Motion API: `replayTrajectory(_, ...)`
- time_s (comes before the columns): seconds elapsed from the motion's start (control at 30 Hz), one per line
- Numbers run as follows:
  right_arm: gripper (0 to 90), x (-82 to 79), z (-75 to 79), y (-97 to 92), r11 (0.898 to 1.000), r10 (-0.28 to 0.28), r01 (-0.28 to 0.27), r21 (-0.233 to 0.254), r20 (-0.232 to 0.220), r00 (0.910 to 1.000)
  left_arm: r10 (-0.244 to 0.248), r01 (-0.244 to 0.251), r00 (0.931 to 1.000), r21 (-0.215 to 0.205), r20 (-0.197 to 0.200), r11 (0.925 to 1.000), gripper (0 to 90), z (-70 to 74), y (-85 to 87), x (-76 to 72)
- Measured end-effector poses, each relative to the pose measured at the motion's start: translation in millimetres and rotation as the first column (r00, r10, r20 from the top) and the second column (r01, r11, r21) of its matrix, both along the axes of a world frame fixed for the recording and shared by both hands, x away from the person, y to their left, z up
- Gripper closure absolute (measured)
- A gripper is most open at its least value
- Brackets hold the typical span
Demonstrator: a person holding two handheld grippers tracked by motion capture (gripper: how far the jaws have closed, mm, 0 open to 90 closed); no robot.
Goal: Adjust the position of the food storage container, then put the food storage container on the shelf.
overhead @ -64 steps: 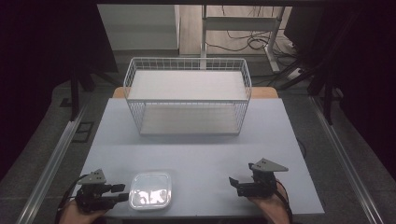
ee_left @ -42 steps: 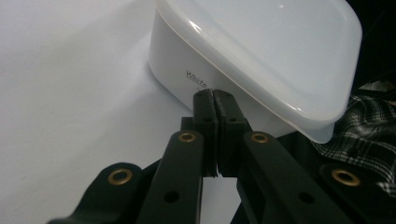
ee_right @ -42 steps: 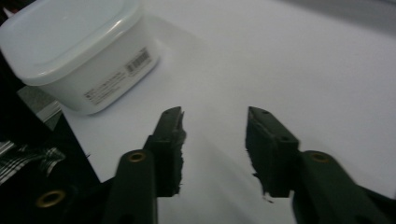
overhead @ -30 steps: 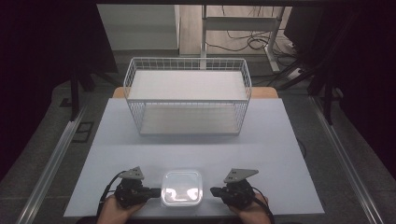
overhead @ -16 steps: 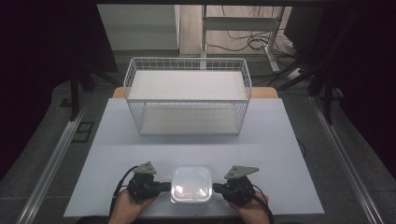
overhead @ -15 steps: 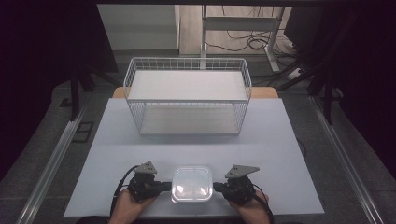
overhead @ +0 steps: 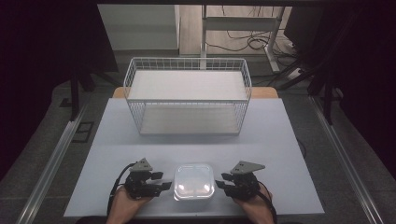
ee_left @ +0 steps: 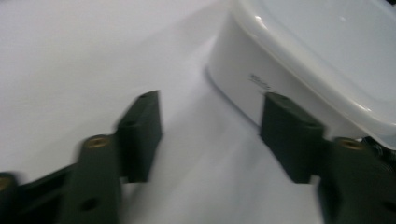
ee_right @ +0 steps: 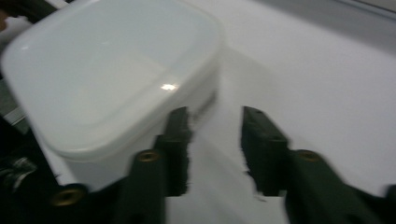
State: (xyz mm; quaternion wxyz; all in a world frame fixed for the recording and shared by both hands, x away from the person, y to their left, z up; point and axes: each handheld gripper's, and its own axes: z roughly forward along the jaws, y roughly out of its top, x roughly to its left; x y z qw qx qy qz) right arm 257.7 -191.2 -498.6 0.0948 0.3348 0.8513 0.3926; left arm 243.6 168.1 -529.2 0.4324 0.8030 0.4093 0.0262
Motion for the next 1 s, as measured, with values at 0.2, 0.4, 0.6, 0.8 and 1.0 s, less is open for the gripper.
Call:
replayTrajectory(0.2, 21.7, 4.1, -2.7, -12.1, 0.999, -0.047, 0.046, 0.030, 0.052, 0.9975, 0.001, -0.001, 0.9992, 0.011, 0.041, 0.9999, 14.4, -2.7, -0.5, -1.9)
replayTrajectory(0.4, 12.7, 4.6, -3.5, -15.6, 0.997, -0.060, 0.057, 0.047, 0.062, 0.9963, 0.000, -0.001, 0.9977, 0.018, 0.068, 0.9998, 6.6, -2.6, 0.5, -7.3)
replayTrajectory(0.6, 9.4, 4.3, 0.2, -20.1, 0.995, -0.071, 0.067, 0.072, 0.053, 0.9961, 0.007, -0.006, 0.9966, -0.010, 0.083, 0.9999, 4.2, -0.3, 8.6, -11.9)
replayTrajectory(0.8, 8.7, 3.3, 5.8, -19.6, 0.996, -0.070, 0.066, 0.067, 0.052, 0.9962, 0.019, -0.015, 0.9972, -0.059, 0.072, 0.9981, 3.9, 6.3, 12.2, -14.2)
replayTrajectory(1.0, 7.2, 1.2, 16.0, -15.4, 0.994, -0.046, 0.044, 0.103, 0.021, 0.9987, -0.002, 0.010, 0.9967, -0.098, 0.081, 0.9951, 3.8, 15.6, 9.7, -14.6)
